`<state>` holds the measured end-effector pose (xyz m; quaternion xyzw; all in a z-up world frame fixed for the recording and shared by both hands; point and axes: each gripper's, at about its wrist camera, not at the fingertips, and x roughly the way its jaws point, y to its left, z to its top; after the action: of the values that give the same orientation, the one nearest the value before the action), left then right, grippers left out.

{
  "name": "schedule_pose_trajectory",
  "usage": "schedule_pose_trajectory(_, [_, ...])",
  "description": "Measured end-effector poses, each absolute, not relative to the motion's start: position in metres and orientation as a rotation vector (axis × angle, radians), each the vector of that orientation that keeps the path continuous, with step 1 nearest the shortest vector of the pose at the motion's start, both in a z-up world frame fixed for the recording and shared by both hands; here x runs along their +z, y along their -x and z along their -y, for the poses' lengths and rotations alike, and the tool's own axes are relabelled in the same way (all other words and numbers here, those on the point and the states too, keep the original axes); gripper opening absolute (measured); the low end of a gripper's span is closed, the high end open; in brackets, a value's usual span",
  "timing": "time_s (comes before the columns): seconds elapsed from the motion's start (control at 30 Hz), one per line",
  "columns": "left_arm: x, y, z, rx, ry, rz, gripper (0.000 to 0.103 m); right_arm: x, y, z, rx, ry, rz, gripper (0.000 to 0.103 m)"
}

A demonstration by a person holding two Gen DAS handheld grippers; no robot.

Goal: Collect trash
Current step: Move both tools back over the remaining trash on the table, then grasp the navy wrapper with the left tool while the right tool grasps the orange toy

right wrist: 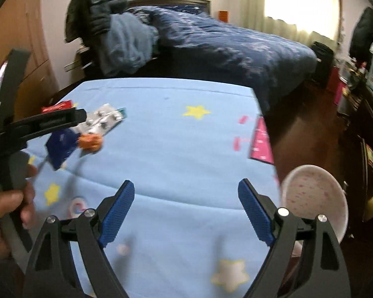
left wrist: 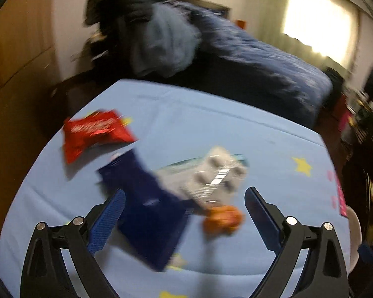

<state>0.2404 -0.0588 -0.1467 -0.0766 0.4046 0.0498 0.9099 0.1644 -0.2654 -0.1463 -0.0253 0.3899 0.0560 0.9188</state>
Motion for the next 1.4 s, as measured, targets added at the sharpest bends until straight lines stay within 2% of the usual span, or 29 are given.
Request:
schedule_pose_trajectory(0.23, [-0.177, -0.243, 0.02, 0.203, 0.281, -0.923, 0.098, -0.147, -0.166, 0.241, 0.159, 0.079, -0.817, 0.086])
schedule_pose_trajectory(0.27, [-0.176, -0.241, 0.02, 0.203, 0.271, -0.9, 0.093, -0.147, -0.165, 0.242, 0.163, 0.078, -0.818, 0.086])
schedule_pose_trajectory(0.3, [-0.176, -0.24, 0.02, 0.2, 0.265, -0.895, 0.079, -0.147, -0.165, 0.24, 0.166, 0.078, -0.819, 0.086])
schedule_pose_trajectory(0.33, [-0.175, -0.238, 0.02, 0.193, 0.26, -0.887, 0.072, -0.147, -0.165, 0.239, 0.166, 0.079, -0.82, 0.086])
schedule_pose_trajectory(0.4, [-0.174, -0.236, 0.016, 0.157, 0.285, -0.881, 0.045, -0.147, -0.166, 0.235, 0.166, 0.081, -0.822, 0.086])
schedule_pose_trajectory(0.57, [-0.169, -0.227, 0.001, 0.098, 0.321, -0.859, 0.032, -0.149, -0.178, 0.216, 0.195, 0.083, -0.821, 0.086])
schedule_pose_trajectory(0.7, [-0.162, -0.218, -0.009, 0.08, 0.311, -0.838, 0.028, -0.153, -0.195, 0.191, 0.229, 0.088, -0.825, 0.086])
schedule_pose_trajectory(1.23, [-0.152, -0.201, -0.047, 0.118, 0.268, -0.79, 0.028, -0.187, -0.258, 0.129, 0.246, 0.093, -0.894, 0.084])
schedule_pose_trajectory(1.33, [-0.156, -0.199, -0.052, 0.124, 0.281, -0.796, 0.028, -0.19, -0.261, 0.126, 0.245, 0.096, -0.902, 0.073])
schedule_pose_trajectory(1.37, [-0.157, -0.198, -0.054, 0.128, 0.285, -0.796, 0.029, -0.189, -0.261, 0.126, 0.243, 0.097, -0.899, 0.063])
schedule_pose_trajectory(1.4, [-0.158, -0.198, -0.057, 0.133, 0.289, -0.797, 0.029, -0.189, -0.262, 0.126, 0.247, 0.095, -0.899, 0.058])
